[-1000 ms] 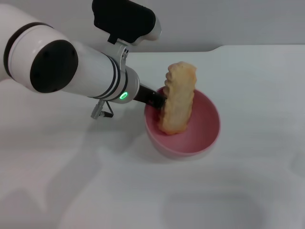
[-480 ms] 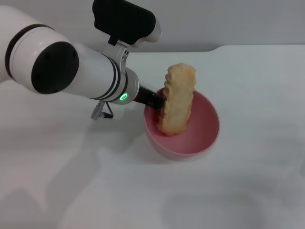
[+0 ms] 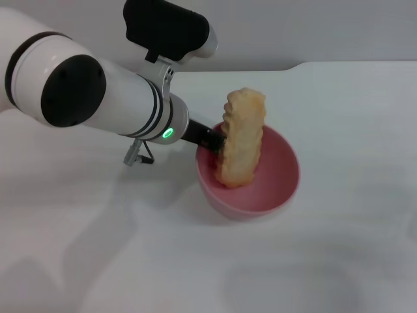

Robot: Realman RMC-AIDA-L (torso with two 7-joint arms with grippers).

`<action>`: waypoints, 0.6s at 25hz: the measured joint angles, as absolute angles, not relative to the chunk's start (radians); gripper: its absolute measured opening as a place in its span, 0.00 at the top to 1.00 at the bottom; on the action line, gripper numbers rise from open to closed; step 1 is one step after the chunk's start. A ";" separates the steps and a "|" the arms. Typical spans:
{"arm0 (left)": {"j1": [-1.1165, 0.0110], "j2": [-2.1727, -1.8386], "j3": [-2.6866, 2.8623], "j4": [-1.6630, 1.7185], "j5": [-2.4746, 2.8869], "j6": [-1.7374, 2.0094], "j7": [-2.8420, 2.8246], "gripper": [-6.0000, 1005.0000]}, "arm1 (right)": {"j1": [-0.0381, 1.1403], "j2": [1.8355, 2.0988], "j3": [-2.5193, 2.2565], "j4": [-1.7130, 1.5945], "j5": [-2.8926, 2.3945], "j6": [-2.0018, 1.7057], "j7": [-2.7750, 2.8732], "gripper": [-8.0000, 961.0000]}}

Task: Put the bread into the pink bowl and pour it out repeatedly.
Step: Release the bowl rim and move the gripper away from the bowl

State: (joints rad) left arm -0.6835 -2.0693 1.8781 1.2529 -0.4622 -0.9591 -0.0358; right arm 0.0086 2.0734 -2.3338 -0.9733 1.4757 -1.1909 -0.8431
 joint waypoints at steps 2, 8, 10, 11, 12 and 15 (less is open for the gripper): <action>-0.682 -2.069 1.877 1.239 -0.485 -0.961 -0.037 0.93 | 0.010 2.073 -2.334 -0.974 1.476 -1.191 -0.843 0.46; -0.681 -2.069 1.877 1.217 -0.502 -0.956 -0.036 0.93 | 0.019 2.072 -2.335 -0.974 1.474 -1.189 -0.850 0.46; -0.682 -2.069 1.877 1.215 -0.502 -0.956 -0.037 0.93 | 0.021 2.071 -2.336 -0.974 1.474 -1.188 -0.856 0.46; -0.683 -2.069 1.877 1.214 -0.506 -0.959 -0.034 0.93 | 0.021 2.071 -2.336 -0.974 1.474 -1.187 -0.857 0.46; -0.683 -2.069 1.877 1.214 -0.508 -0.960 -0.033 0.93 | 0.021 2.071 -2.336 -0.974 1.474 -1.187 -0.858 0.46; -0.682 -2.069 1.877 1.214 -0.513 -0.961 -0.033 0.93 | 0.021 2.071 -2.336 -0.974 1.474 -1.186 -0.859 0.46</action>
State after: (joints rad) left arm -0.6818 -2.0693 1.8773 1.2143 -0.5126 -0.9605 -0.0330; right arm 0.0215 2.0707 -2.3365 -0.9739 1.4740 -1.1861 -0.8587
